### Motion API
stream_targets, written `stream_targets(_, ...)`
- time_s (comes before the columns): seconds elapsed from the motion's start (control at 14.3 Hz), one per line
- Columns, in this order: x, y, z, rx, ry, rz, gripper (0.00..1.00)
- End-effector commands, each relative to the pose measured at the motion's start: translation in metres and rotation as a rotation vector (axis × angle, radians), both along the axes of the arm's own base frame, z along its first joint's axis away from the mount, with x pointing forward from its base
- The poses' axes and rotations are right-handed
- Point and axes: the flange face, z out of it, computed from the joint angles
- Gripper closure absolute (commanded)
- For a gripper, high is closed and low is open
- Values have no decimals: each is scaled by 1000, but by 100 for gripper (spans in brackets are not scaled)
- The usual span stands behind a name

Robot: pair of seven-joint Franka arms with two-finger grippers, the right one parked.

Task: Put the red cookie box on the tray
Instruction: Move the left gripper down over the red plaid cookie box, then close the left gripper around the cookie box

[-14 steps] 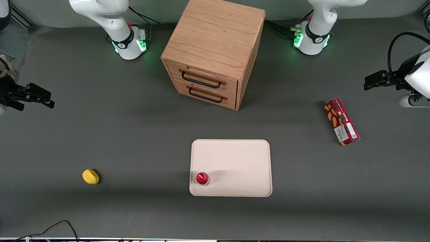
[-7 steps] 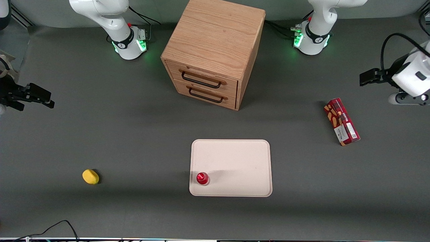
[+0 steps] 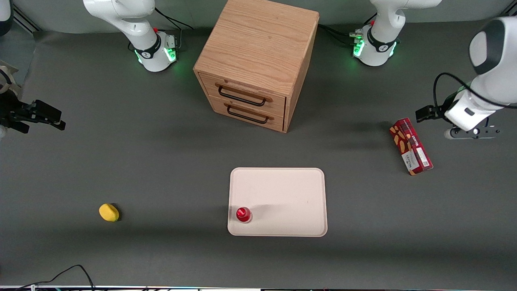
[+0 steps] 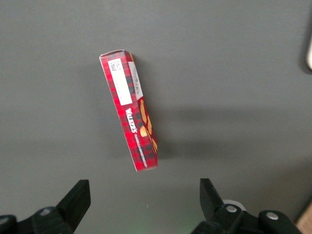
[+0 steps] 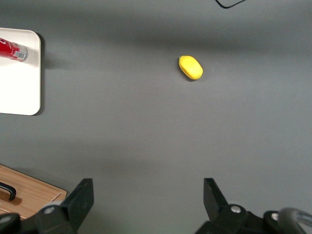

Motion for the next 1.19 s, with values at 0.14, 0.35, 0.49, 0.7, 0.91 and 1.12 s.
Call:
stream_targets(0.14,3,15,-64,35,-32,137,0)
stream_targets(0.35,-2,24,-110,34,-84,162,0)
stream_targets(0.49,-1,26,-137,41,-89,164,0)
stream_targets(0.7,5,29,-158,43,-113,175,0)
stream_targets(0.91,9,29,-176,39,-137,190,0)
stream_targets(1.12,10,34,-189,42,-149,201,5)
